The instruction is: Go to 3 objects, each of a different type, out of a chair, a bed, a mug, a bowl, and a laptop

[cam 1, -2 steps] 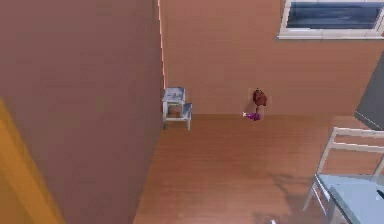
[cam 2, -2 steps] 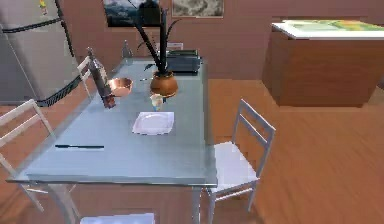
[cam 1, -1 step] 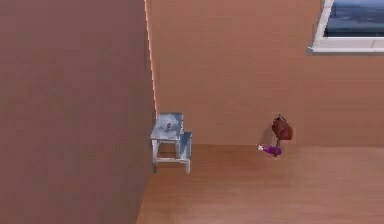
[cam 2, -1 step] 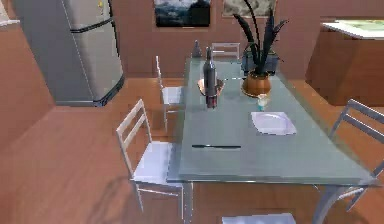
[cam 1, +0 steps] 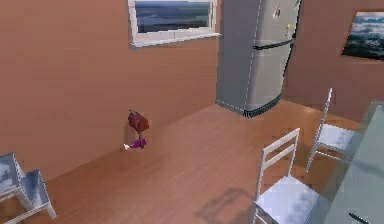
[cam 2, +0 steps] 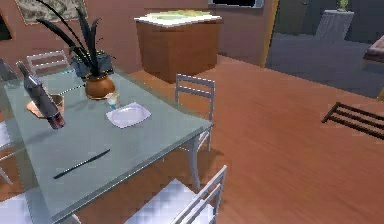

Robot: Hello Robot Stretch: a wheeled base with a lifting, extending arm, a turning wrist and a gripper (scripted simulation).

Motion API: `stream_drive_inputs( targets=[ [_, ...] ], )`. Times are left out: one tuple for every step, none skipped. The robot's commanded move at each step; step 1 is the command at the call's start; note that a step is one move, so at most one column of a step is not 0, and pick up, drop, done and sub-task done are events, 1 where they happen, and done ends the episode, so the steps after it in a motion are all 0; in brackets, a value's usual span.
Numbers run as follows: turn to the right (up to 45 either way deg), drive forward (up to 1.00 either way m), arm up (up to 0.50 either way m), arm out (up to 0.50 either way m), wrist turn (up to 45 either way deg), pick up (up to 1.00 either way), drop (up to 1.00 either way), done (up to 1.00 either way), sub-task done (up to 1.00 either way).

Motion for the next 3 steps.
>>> stream_drive_inputs(
  targets=[
    [6.0,0.00,0.00,0.00,0.0,0.00,0.00,0.00,0.00],
    [0.0,0.95,0.00,0.00,0.0,0.00,0.00,0.00,0.00],
    [30.0,0.00,0.00,0.00,0.0,0.00,0.00,0.00,0.00]
  ],
)
